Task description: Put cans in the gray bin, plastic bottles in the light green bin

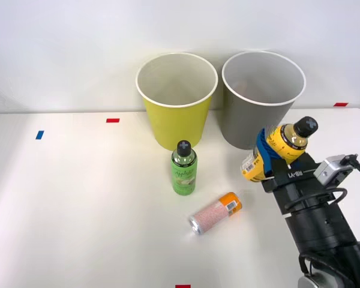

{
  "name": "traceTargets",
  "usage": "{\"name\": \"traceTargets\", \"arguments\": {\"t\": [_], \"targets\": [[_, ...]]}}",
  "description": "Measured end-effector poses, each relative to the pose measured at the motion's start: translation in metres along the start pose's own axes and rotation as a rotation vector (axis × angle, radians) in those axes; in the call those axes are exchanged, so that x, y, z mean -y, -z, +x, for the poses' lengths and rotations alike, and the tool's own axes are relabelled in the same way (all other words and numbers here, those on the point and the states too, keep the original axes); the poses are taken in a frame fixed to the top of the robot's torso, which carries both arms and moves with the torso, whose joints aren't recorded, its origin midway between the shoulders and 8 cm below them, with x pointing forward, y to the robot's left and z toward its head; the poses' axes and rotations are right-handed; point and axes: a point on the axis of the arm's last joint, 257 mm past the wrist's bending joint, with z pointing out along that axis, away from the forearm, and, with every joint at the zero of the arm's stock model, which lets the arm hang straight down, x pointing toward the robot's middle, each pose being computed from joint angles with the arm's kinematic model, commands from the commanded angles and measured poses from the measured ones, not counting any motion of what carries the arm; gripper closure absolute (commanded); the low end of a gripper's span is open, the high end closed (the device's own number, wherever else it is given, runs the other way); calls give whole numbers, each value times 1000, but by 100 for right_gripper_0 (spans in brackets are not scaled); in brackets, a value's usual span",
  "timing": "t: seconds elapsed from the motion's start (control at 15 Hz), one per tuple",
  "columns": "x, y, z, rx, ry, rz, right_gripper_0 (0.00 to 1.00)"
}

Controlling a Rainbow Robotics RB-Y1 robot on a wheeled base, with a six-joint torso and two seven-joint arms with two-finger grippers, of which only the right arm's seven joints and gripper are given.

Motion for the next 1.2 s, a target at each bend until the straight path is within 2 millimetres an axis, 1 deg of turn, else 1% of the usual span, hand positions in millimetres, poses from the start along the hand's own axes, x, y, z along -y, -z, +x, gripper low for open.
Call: {"name": "traceTargets", "arguments": {"t": [0.2, 0.33, 0.4, 0.47, 0.67, 0.87, 0.93, 1.07, 1.2], "targets": [[-10, -14, -21, 39, -28, -28, 99], [-20, -28, -29, 11, -45, -49, 99], [-28, -39, -37, 7, -56, -64, 99], [-38, -53, -51, 24, -72, -86, 99], [-55, -90, -78, 49, -110, -125, 99], [-62, -122, -90, 14, -123, -126, 99], [-66, -132, -90, -11, -131, -126, 99], [-78, -150, -88, -73, -148, -132, 99], [-94, -166, -93, -109, -167, -149, 98]]}}
